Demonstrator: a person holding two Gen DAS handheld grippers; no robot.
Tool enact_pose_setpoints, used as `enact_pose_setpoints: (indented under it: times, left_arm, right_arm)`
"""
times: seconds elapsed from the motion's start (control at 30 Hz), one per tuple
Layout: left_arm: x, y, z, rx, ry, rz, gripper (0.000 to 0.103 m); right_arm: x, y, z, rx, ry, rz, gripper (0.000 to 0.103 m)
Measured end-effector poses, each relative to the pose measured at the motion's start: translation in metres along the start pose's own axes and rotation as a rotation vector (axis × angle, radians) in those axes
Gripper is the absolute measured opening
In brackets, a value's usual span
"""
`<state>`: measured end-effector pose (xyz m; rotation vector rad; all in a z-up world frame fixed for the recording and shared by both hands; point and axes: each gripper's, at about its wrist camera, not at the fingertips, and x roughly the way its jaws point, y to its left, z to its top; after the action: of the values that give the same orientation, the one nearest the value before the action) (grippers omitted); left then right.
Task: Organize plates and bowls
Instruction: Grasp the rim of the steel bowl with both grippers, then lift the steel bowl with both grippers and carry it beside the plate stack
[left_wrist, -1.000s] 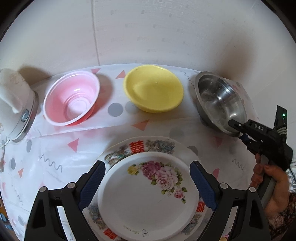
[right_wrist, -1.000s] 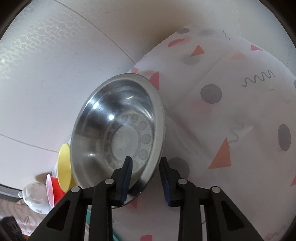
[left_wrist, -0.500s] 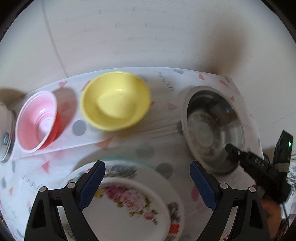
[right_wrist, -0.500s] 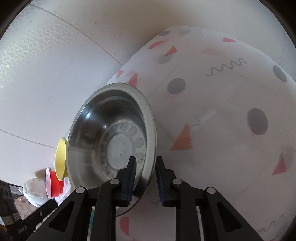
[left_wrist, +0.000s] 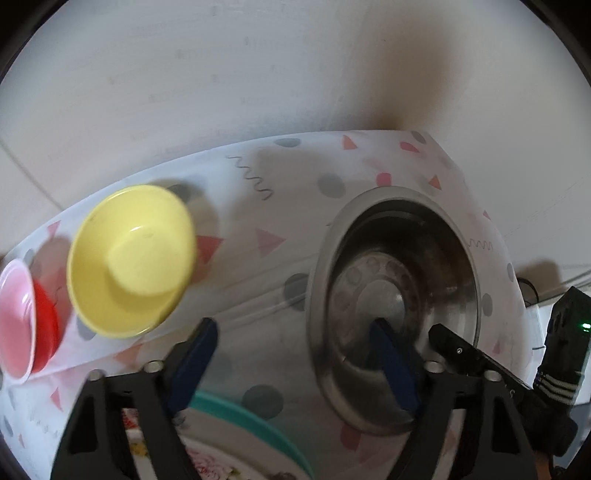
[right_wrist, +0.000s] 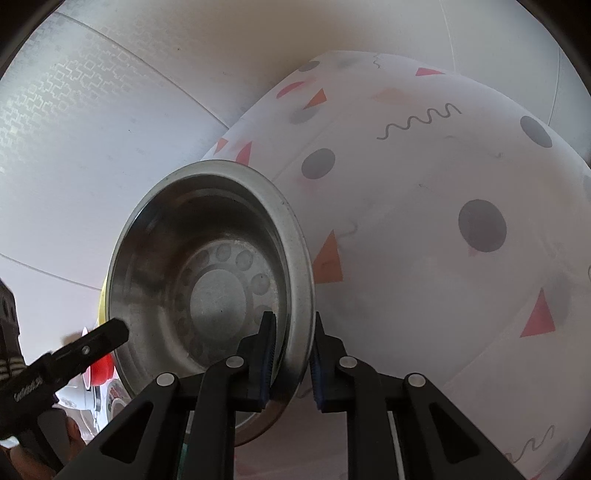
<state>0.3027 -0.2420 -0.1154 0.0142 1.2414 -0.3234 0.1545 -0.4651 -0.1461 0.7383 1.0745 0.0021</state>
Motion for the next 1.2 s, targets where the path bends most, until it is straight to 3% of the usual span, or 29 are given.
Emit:
enact_pose_setpoints:
  times: [0.07, 0.2, 0.27, 0.33, 0.4, 0.8, 1.2]
  left_arm:
    - [0.007, -0.004, 0.002, 0.009, 0.017, 0.001, 0.062]
    - [0.022, -0.011, 0.003, 0.045, 0.041, 0.018, 0.046]
    - [0.025, -0.014, 0.000, 0.063, 0.056, 0.021, 0.030]
    - [0.030, -0.017, -0.003, 0.085, 0.073, 0.007, 0.027]
    - [0.033, -0.019, -0.007, 0.091, 0.085, -0.016, 0.017]
    - [0.005, -0.028, -0.022, 0.141, -0.012, -0.013, 0.017]
    - [-0.047, -0.010, -0.043, 0.085, -0.129, -0.028, 0.017]
  right_arm:
    - [0.001, 0.002, 0.001, -0.005, -0.002, 0.000, 0.017]
    - [0.006, 0.006, 0.004, -0.023, -0.007, -0.006, 0.016]
    - [0.012, 0.008, 0.004, -0.034, -0.009, -0.015, 0.015]
    - [0.015, 0.008, 0.004, -0.039, -0.013, -0.019, 0.012]
    - [0.017, 0.007, 0.004, -0.037, -0.014, -0.020, 0.010]
    - [0.018, 0.007, -0.001, -0.024, 0.013, -0.017, 0.010]
    - [0.004, 0.037, -0.004, -0.085, -0.021, 0.012, 0.010]
